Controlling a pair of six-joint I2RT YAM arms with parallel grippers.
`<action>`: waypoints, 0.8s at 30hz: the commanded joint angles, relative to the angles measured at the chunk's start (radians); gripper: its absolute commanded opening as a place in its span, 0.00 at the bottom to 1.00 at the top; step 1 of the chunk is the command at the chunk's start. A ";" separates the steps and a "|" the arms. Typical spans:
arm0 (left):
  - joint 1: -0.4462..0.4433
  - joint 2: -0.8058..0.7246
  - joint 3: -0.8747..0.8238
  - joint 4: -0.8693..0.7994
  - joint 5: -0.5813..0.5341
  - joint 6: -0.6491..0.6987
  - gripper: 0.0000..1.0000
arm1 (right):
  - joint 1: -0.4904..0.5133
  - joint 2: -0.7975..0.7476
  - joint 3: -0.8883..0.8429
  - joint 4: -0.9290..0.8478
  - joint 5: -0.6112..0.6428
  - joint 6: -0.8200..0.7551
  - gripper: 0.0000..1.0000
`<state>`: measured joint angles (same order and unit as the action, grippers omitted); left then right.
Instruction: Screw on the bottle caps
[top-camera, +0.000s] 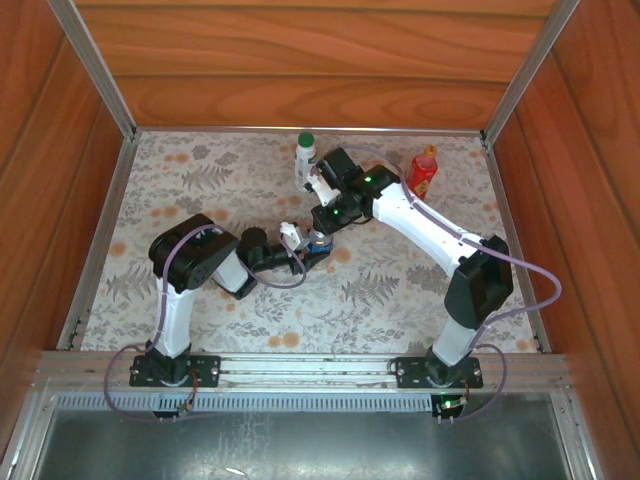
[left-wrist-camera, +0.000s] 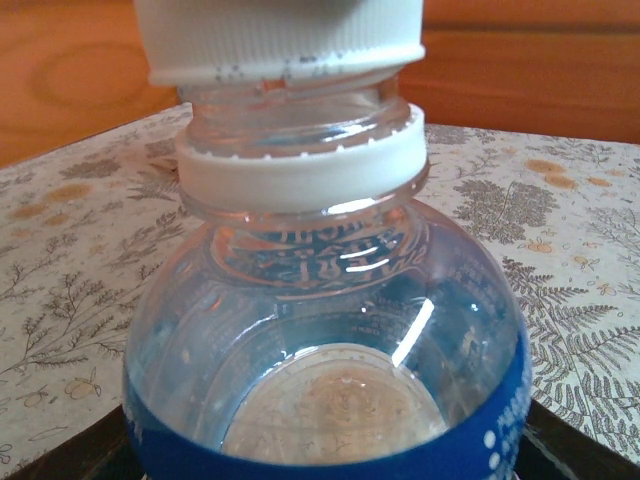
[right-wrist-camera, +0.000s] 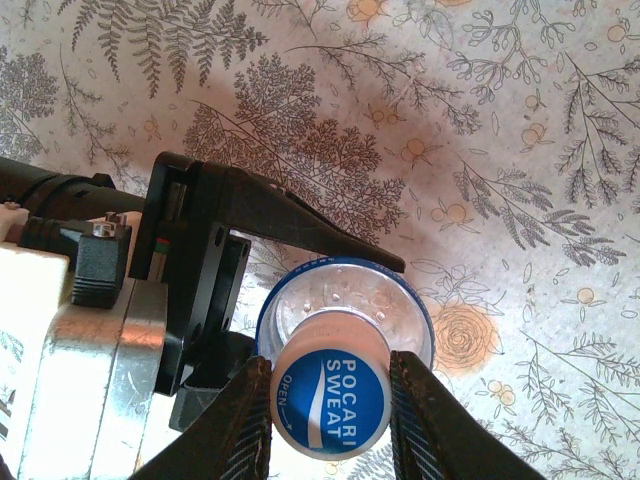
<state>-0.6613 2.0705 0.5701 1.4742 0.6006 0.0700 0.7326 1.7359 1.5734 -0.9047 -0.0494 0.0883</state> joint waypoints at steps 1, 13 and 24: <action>0.001 0.039 -0.009 -0.058 0.014 0.015 0.62 | 0.003 0.031 0.010 -0.072 0.008 0.004 0.29; 0.001 0.034 -0.013 -0.056 0.015 0.018 0.62 | 0.001 -0.062 0.005 0.011 0.020 0.014 0.55; 0.001 0.033 -0.015 -0.057 0.020 0.018 0.61 | -0.066 -0.198 -0.187 0.226 -0.118 0.110 0.42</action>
<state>-0.6613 2.0720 0.5701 1.4780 0.6037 0.0738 0.6888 1.5284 1.4178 -0.7410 -0.0944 0.1566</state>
